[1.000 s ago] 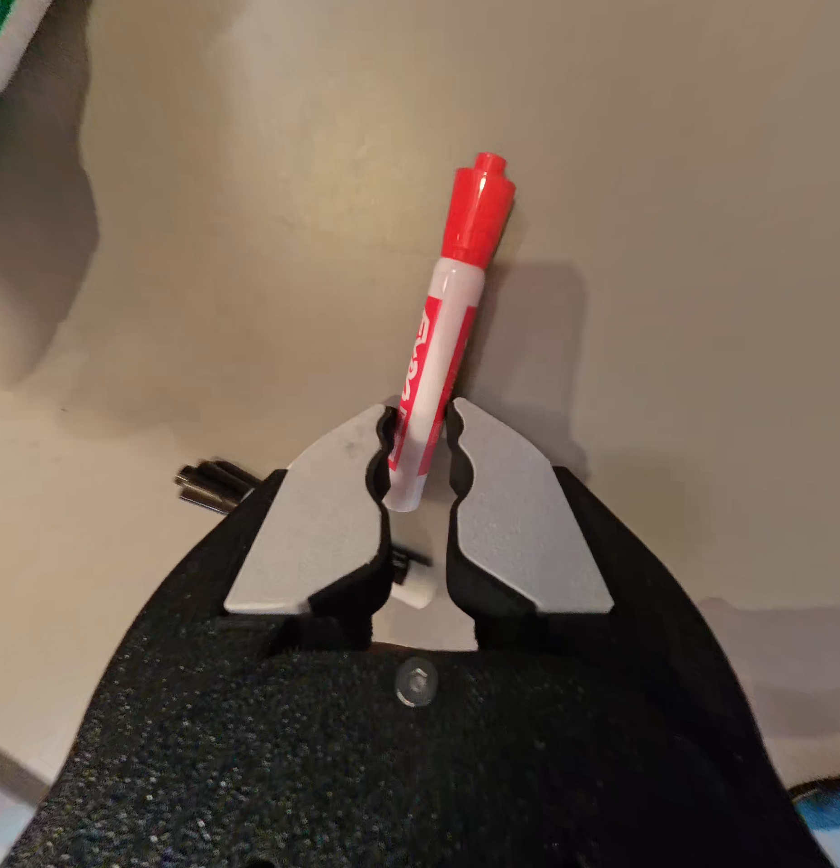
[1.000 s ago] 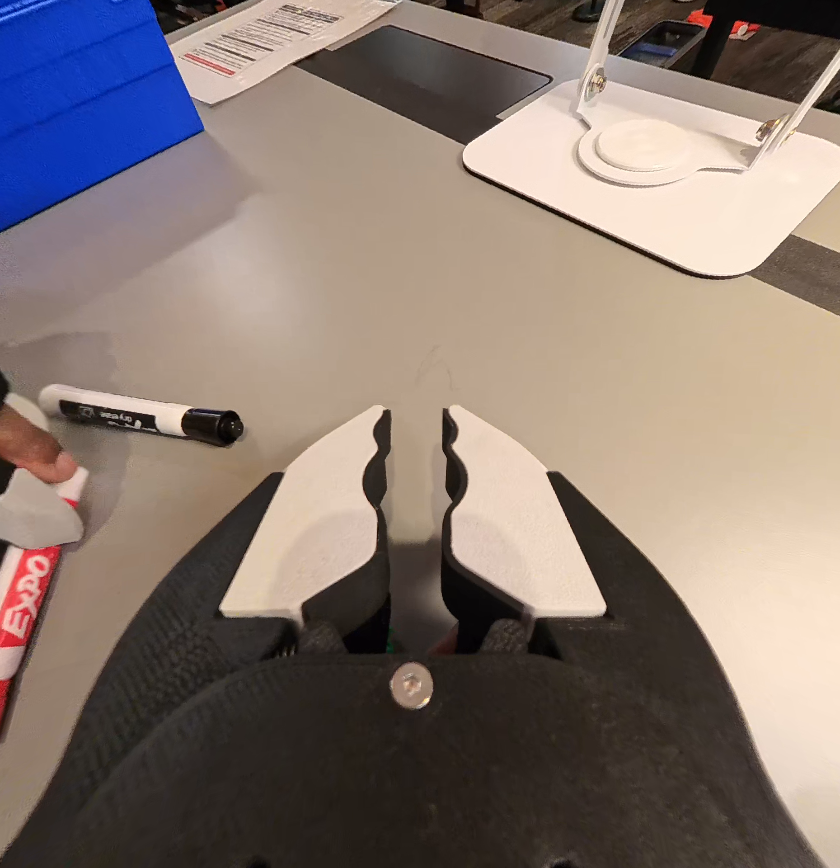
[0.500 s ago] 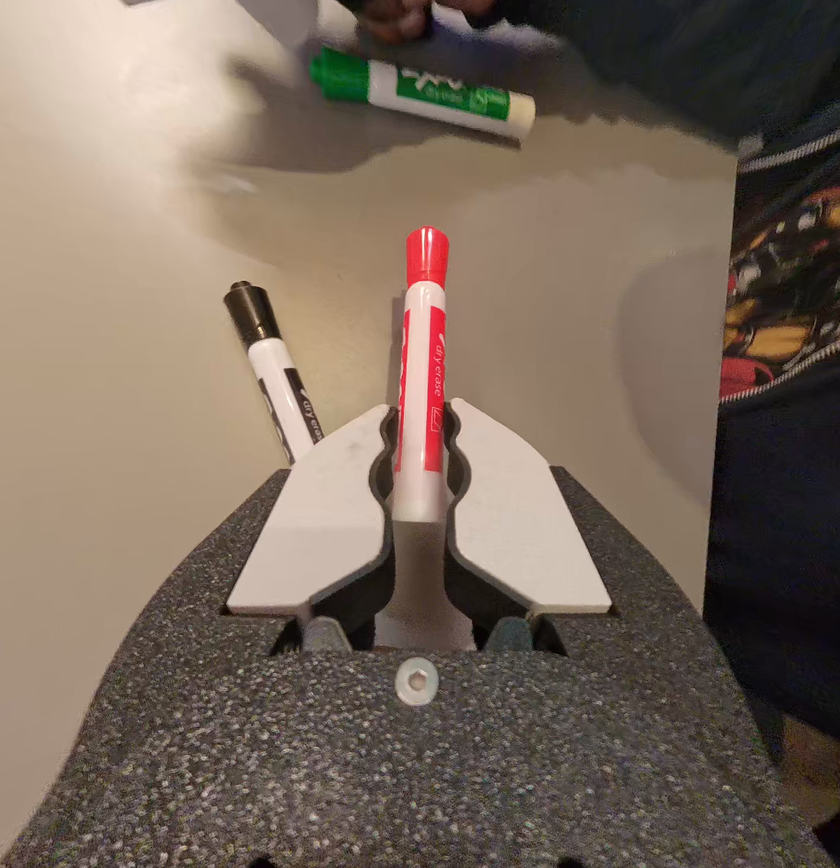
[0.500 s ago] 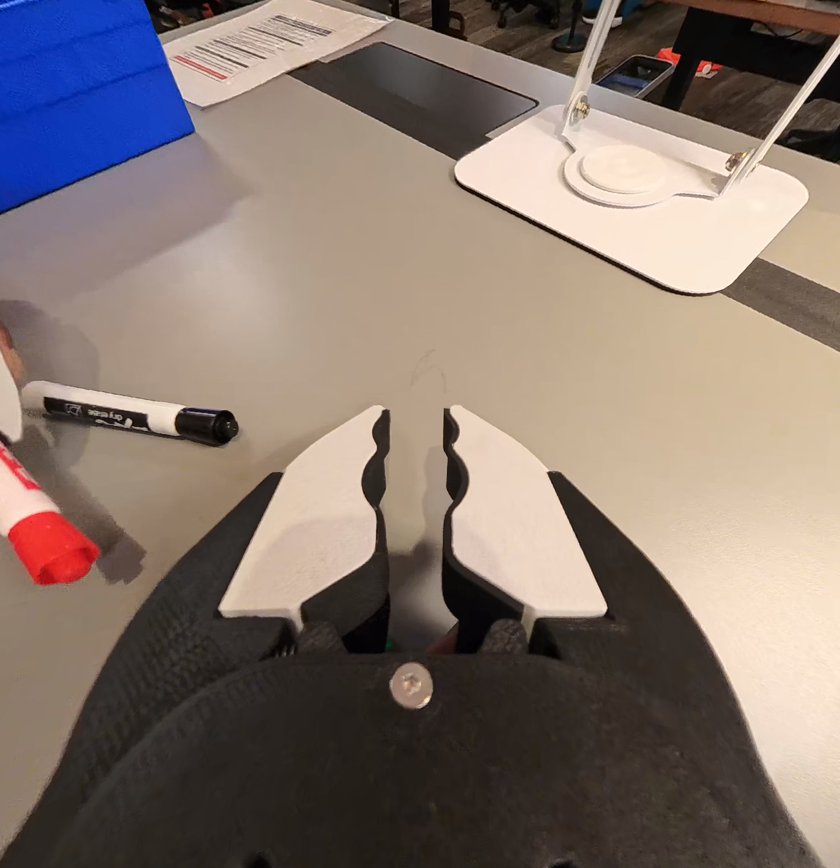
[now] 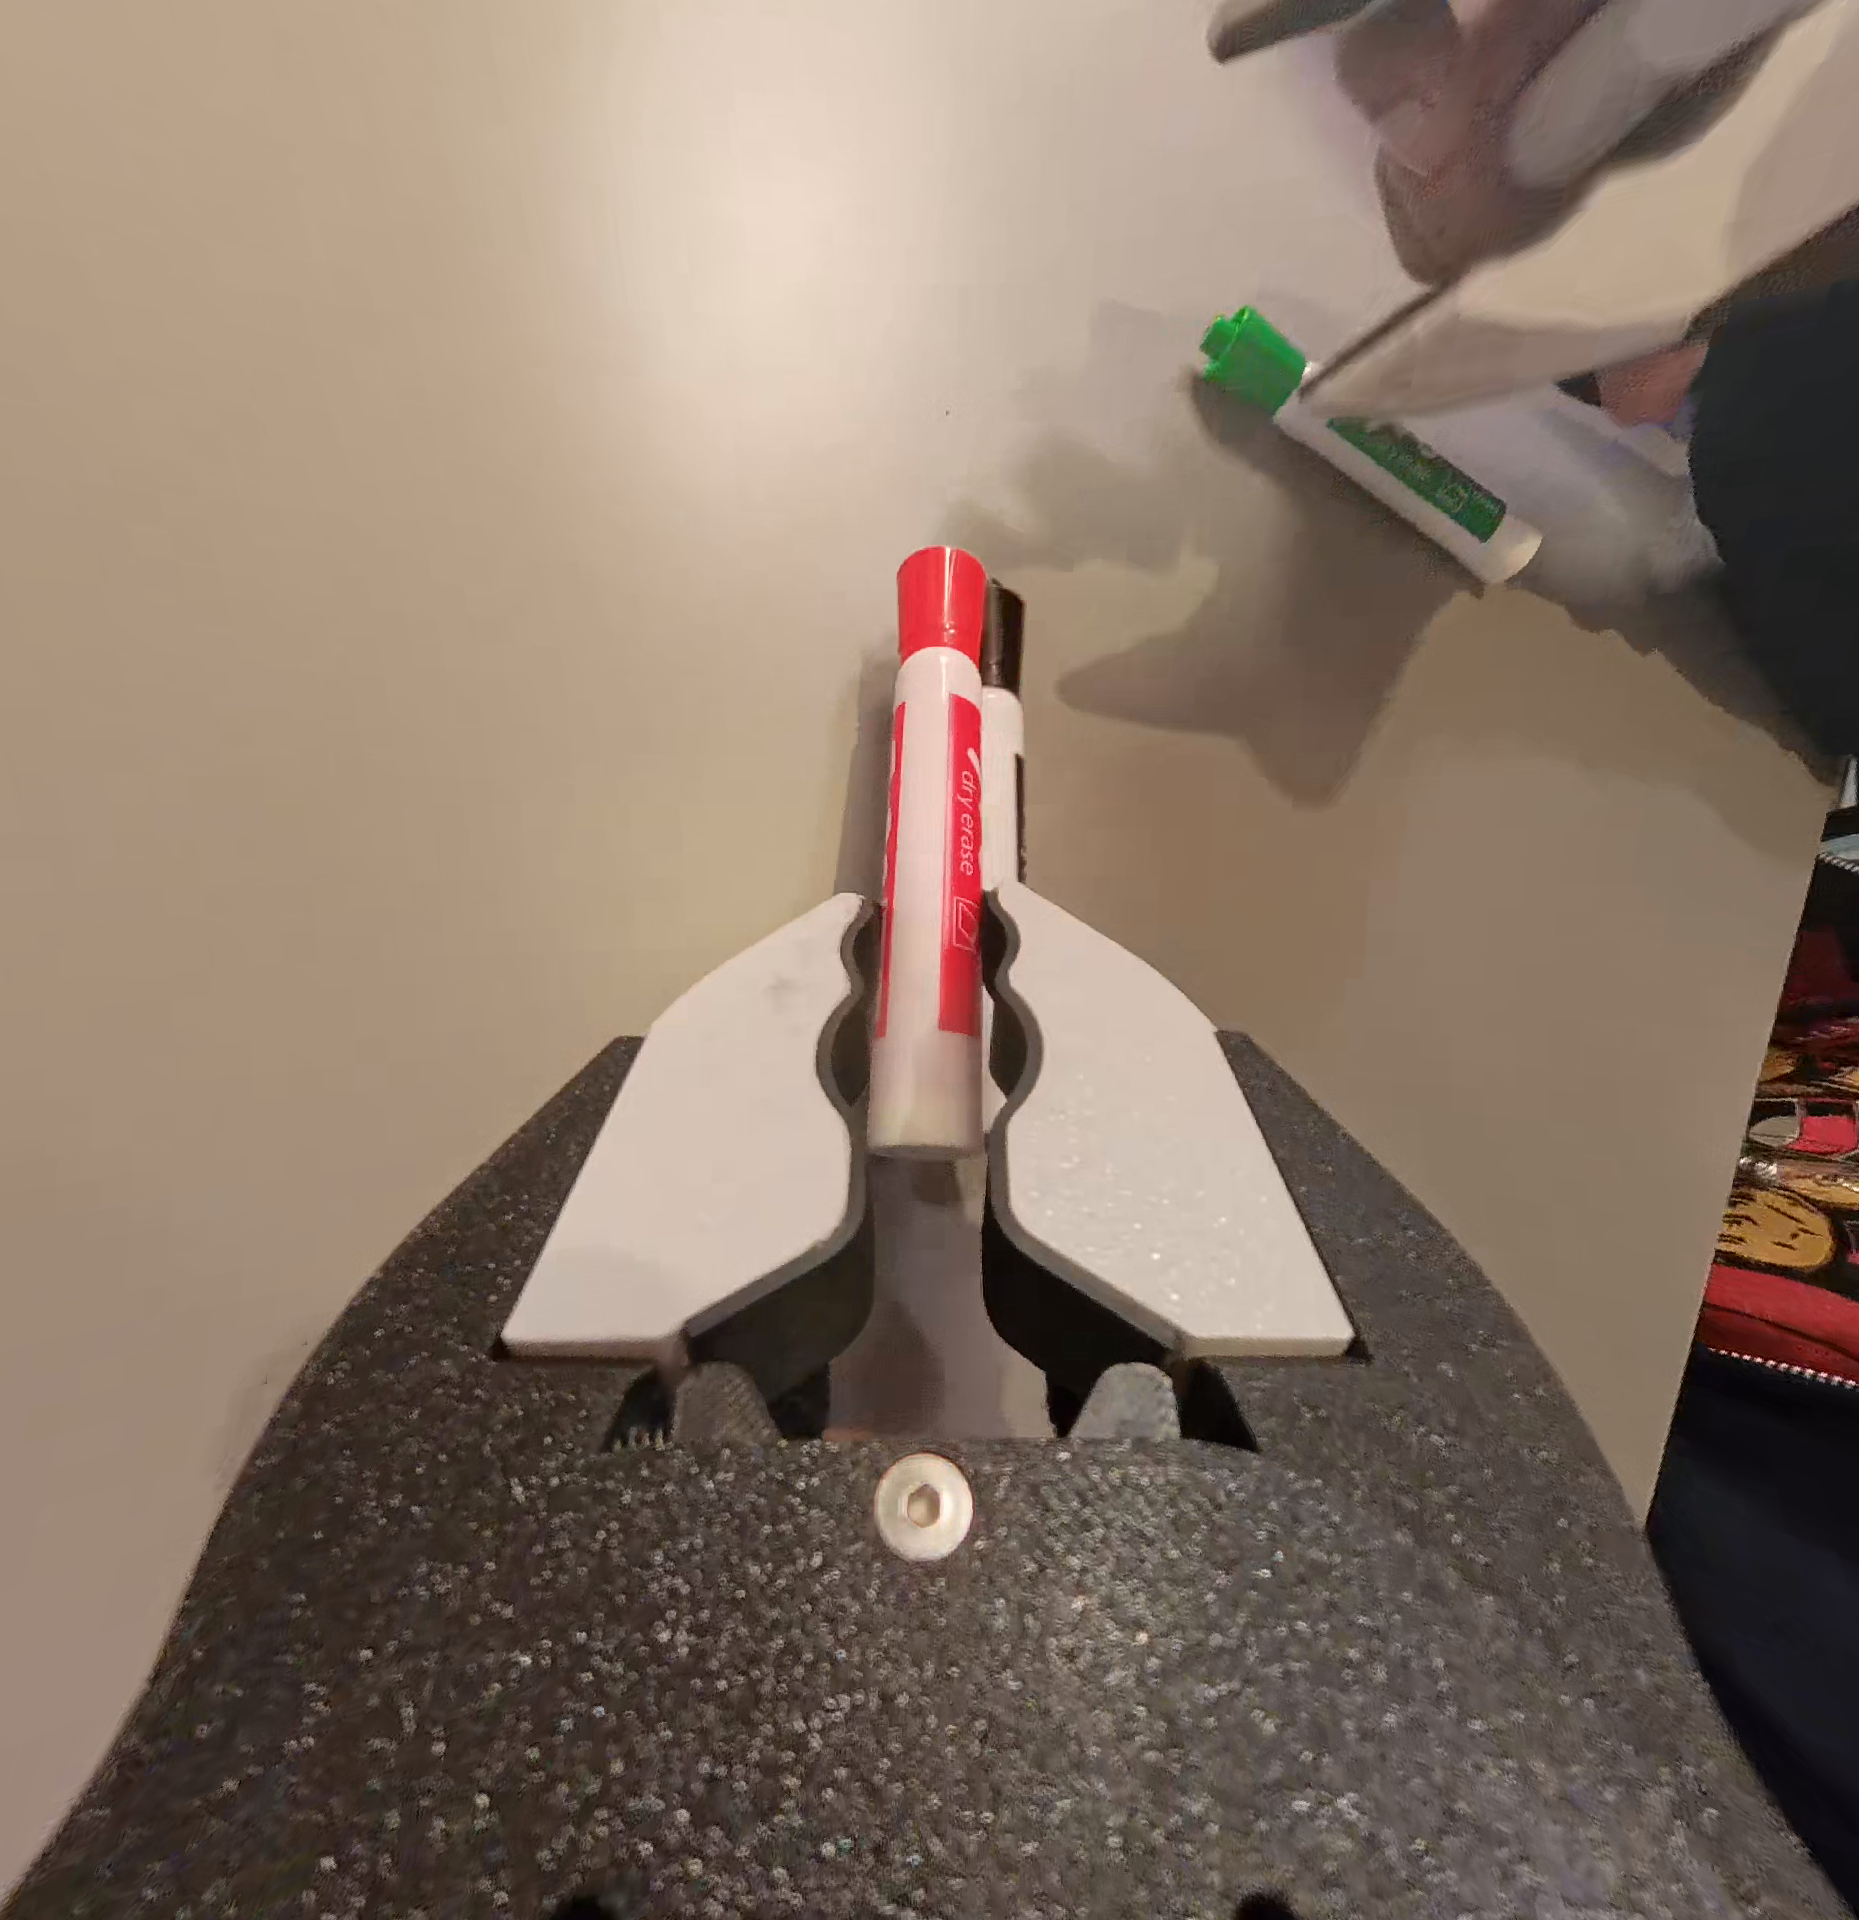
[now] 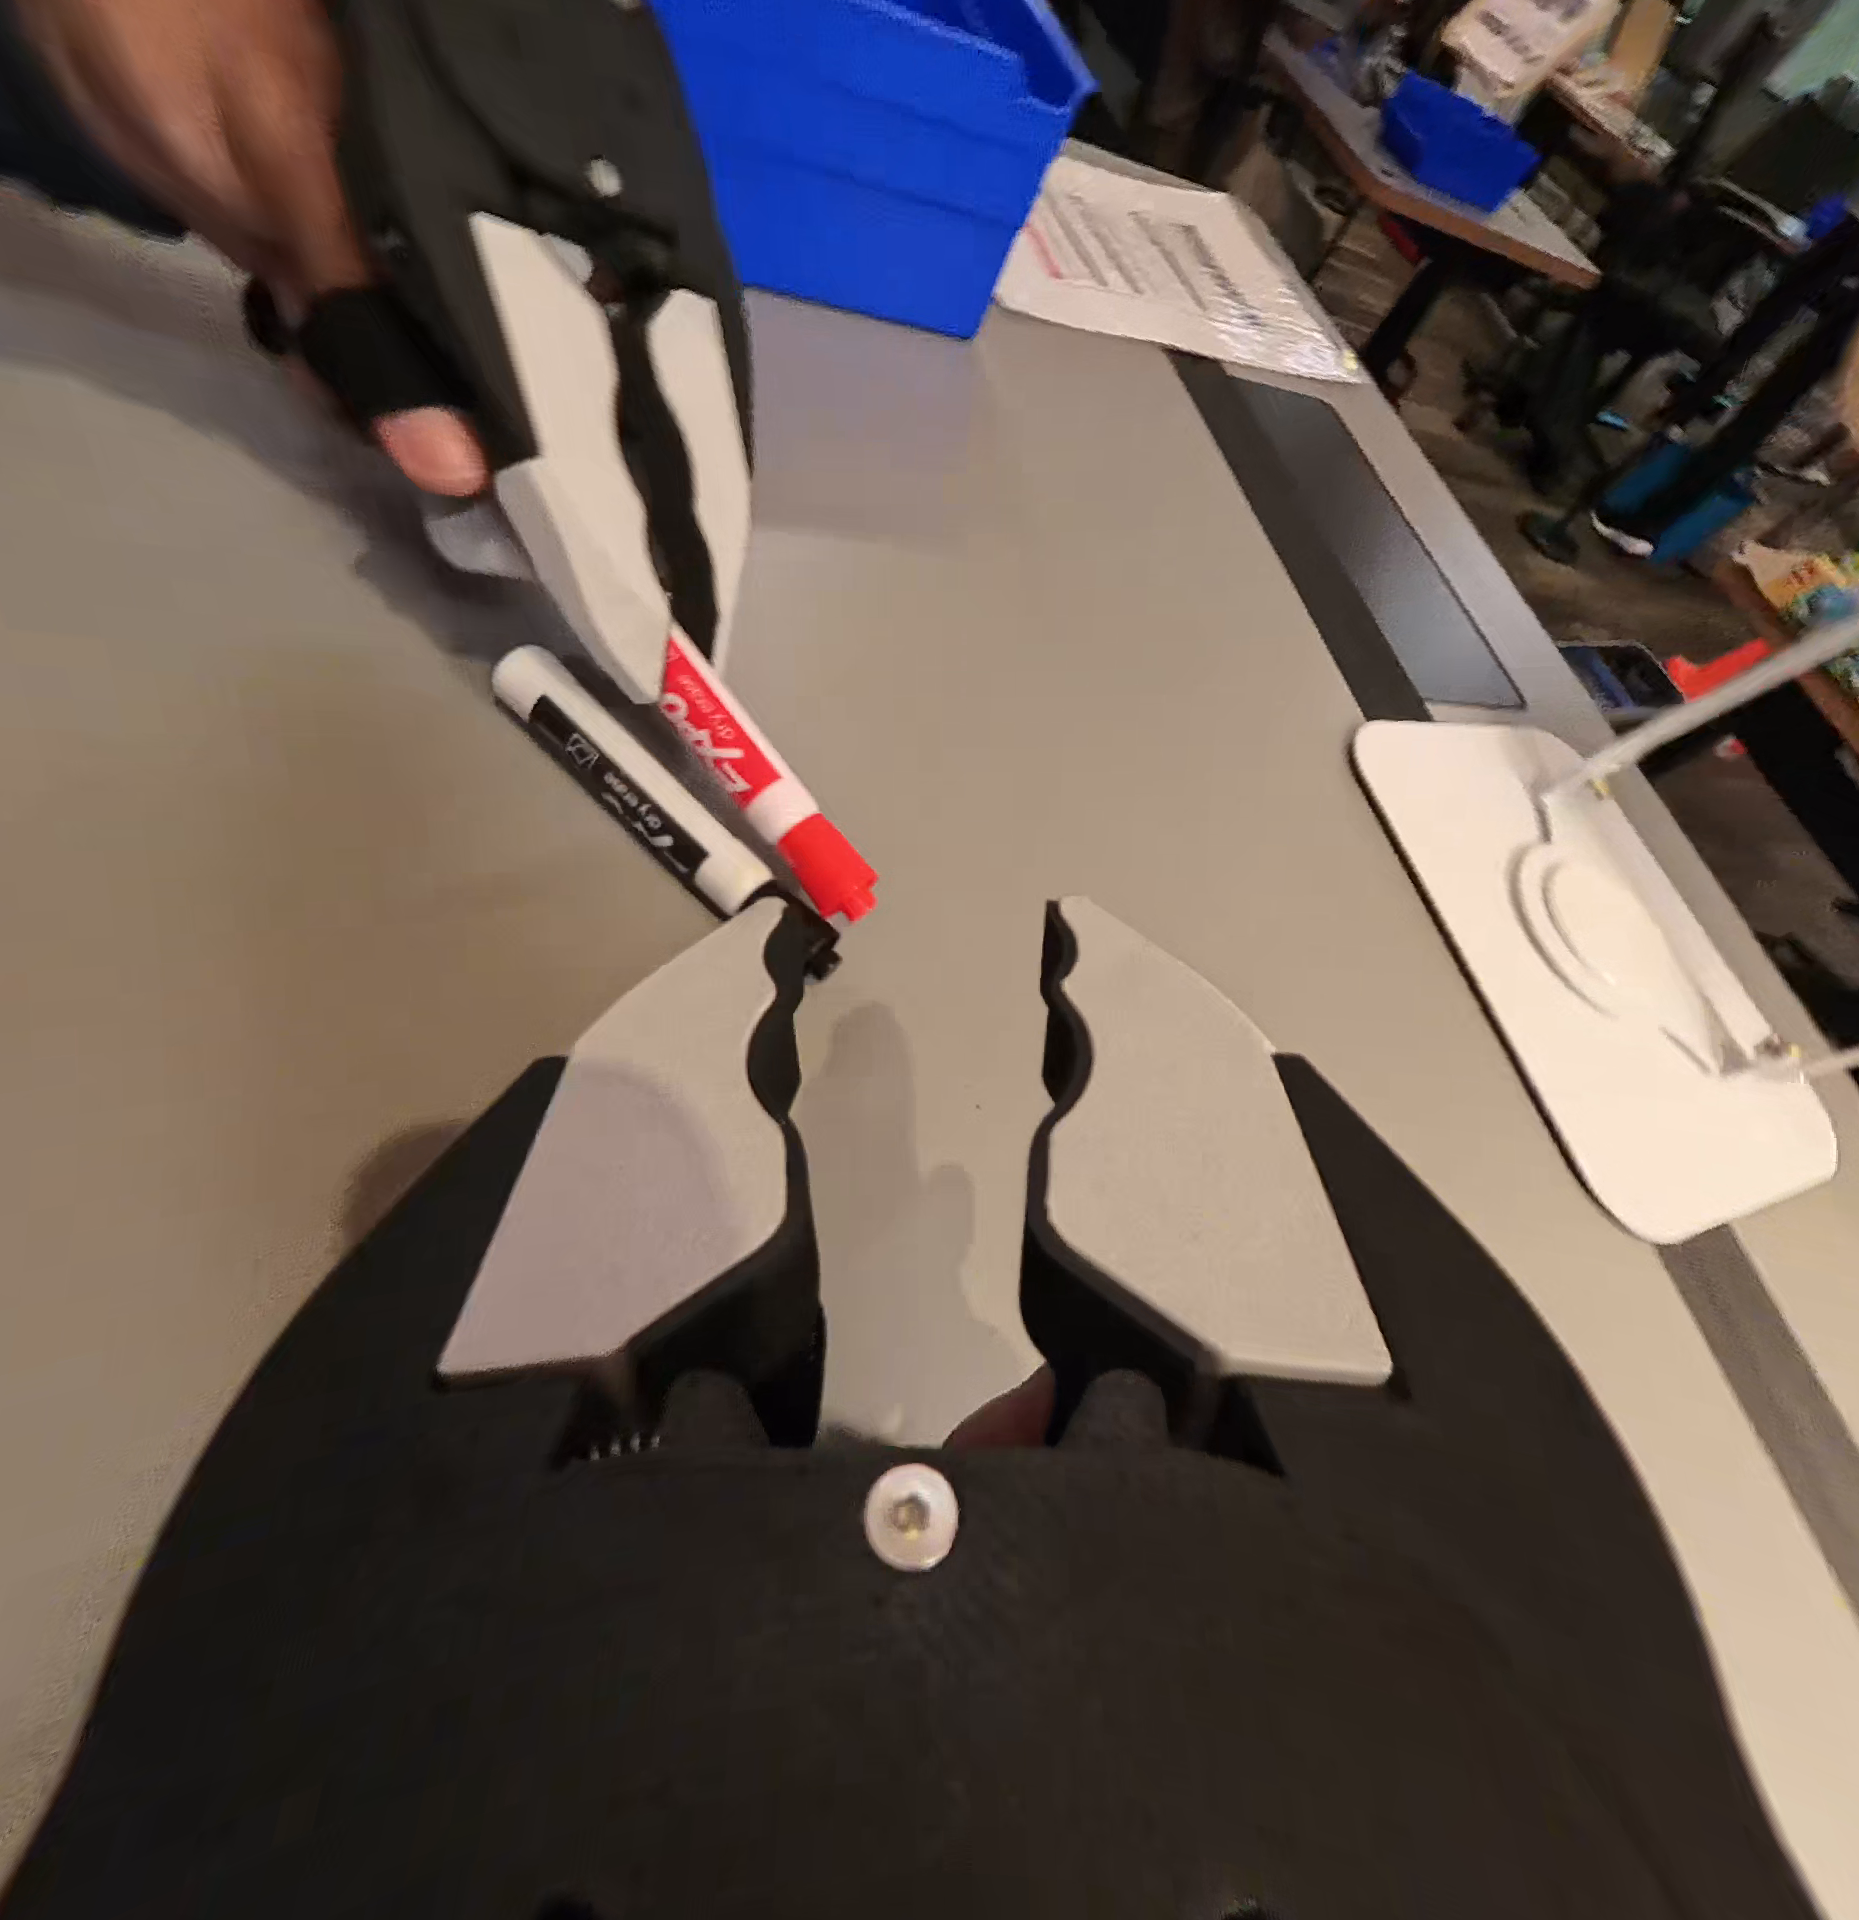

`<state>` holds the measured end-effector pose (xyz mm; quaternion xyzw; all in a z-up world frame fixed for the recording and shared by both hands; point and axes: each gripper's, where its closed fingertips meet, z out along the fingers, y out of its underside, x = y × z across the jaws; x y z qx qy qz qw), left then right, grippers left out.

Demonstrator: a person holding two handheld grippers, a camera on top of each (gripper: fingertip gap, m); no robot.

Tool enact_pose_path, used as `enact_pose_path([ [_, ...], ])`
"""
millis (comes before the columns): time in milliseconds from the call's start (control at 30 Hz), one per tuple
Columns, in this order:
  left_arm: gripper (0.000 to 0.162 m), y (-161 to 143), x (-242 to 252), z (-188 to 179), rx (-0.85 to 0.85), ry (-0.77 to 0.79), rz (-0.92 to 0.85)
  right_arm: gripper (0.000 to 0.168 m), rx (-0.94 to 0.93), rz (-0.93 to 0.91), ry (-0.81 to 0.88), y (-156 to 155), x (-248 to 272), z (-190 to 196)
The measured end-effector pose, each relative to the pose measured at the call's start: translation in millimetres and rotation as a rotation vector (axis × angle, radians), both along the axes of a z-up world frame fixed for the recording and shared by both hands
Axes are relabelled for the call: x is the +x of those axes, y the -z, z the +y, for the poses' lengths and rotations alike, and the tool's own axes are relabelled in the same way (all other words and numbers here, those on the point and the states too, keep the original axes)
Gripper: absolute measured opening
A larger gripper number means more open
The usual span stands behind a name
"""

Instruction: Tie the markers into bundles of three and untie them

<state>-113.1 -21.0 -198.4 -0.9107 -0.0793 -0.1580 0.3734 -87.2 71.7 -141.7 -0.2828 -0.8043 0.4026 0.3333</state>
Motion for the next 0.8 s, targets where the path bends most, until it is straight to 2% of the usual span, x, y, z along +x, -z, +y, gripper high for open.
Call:
enact_pose_path([
  [200, 0.018, 9.6, 6.8, -3.6, -0.013, 0.055, -0.062, 0.061, 0.189, -0.115, -0.203, 29.3, -9.1, -33.1],
  [400, 0.019, 17.5, 19.3, -6.1, -0.04, 0.117, -0.08, 0.075, 0.246, -0.315, -0.351, 70.7, 2.7, -46.7],
  [500, 0.018, 17.6, 28.6, -4.6, -0.052, 0.172, -0.084, 0.071, 0.244, -0.332, -0.384, 76.0, 4.2, -54.1],
  [667, 0.022, 18.2, 38.2, -0.2, -0.085, 0.25, -0.08, 0.047, 0.241, -0.372, -0.417, 78.8, 10.8, -61.2],
  [800, 0.027, 15.1, 42.4, 2.6, -0.082, 0.286, -0.093, 0.042, 0.238, -0.389, -0.428, 79.5, 15.1, -60.4],
])
